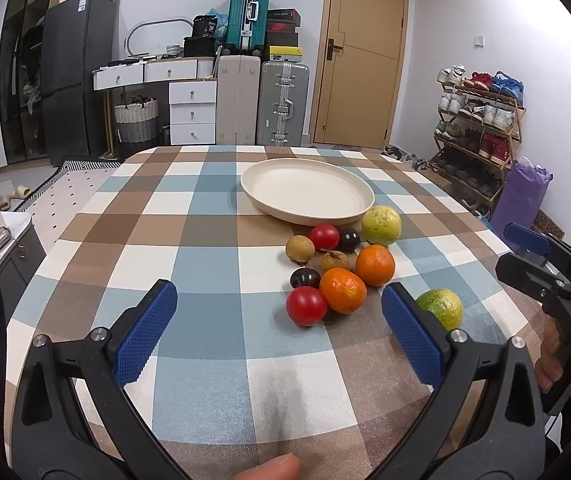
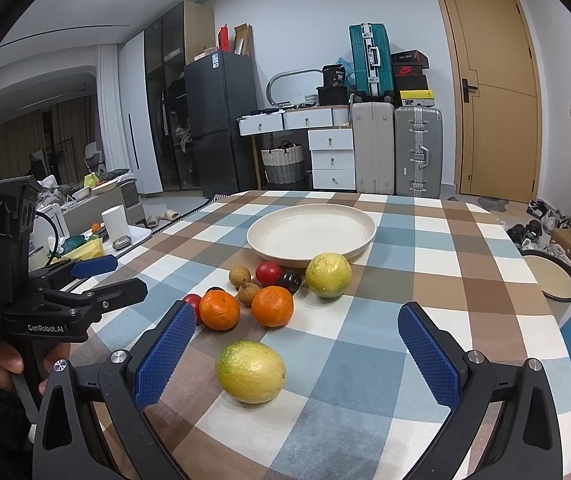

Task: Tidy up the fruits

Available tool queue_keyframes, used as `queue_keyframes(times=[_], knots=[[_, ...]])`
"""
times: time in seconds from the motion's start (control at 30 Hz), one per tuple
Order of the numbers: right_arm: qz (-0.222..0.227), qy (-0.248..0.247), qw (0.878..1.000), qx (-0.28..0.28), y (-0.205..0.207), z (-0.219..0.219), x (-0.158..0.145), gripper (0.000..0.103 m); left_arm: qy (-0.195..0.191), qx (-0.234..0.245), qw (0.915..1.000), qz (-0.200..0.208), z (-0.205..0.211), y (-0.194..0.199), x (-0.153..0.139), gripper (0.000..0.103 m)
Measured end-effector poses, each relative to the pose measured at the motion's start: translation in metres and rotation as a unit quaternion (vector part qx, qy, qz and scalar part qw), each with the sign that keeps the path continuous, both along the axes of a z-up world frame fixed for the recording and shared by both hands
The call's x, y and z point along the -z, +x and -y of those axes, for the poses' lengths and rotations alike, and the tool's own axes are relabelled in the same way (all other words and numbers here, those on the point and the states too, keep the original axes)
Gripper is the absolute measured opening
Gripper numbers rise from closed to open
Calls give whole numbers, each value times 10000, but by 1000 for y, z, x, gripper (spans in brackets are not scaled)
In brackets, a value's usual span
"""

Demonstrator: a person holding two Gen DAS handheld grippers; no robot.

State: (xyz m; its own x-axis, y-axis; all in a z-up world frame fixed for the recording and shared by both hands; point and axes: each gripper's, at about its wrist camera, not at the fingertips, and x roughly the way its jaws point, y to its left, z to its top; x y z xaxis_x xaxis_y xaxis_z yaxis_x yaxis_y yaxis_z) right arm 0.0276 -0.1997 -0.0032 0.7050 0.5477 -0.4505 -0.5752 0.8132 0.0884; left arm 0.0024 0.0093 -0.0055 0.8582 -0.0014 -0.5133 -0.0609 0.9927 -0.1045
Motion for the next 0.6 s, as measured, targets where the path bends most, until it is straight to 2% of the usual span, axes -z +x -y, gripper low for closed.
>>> queue_keyframes(times=[0.37, 0.6], knots=[[-51, -61, 10000, -39, 1, -2, 0, 103, 70, -62, 9999, -127, 1, 5, 1, 102], [-463, -80, 9989, -3, 17, -1, 6, 103, 22, -107, 9995, -288, -2, 11, 4, 102]])
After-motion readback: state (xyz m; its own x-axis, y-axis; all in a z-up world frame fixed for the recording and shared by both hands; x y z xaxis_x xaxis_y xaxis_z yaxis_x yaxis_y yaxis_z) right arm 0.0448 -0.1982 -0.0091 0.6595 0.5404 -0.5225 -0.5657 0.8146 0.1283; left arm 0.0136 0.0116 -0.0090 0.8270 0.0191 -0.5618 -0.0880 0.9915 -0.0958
